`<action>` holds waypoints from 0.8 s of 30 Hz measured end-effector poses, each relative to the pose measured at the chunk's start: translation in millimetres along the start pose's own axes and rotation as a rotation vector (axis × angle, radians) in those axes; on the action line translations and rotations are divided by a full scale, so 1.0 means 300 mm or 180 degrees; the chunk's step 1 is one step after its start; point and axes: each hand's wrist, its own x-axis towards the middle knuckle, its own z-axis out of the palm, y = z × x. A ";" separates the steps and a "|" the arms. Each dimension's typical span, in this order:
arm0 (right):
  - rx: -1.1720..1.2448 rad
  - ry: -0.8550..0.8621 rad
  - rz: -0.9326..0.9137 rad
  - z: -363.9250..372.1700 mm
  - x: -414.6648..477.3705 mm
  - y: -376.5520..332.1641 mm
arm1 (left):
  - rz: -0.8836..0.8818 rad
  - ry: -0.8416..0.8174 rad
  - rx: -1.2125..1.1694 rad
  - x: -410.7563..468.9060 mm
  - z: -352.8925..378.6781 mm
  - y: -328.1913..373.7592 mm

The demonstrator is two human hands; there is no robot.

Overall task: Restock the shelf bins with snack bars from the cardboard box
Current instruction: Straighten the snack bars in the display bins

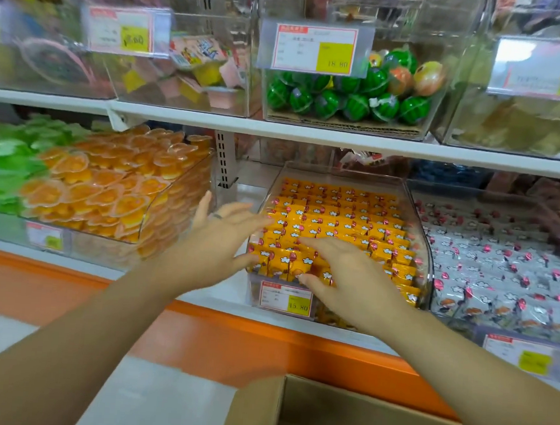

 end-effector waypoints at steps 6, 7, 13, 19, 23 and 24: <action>0.0020 -0.0248 0.0119 0.058 0.099 -0.046 | 0.0249 -0.0573 0.0523 0.033 -0.016 0.015; 0.0051 -0.0250 0.0162 0.064 0.104 -0.046 | 0.0273 -0.0570 0.0575 0.037 -0.011 0.020; -0.0067 0.0183 0.0189 0.103 0.077 -0.052 | 0.0309 -0.0150 0.0691 0.000 0.016 0.026; -0.0195 0.0443 0.0158 0.101 0.055 -0.068 | 0.0300 0.0279 0.0423 -0.030 0.052 0.017; -0.0300 0.0421 0.0176 0.098 0.051 -0.072 | 0.0298 0.0186 0.0197 -0.015 0.059 -0.002; -0.0298 0.0404 0.0212 0.098 0.053 -0.071 | 0.0290 0.0088 0.0143 -0.010 0.054 -0.006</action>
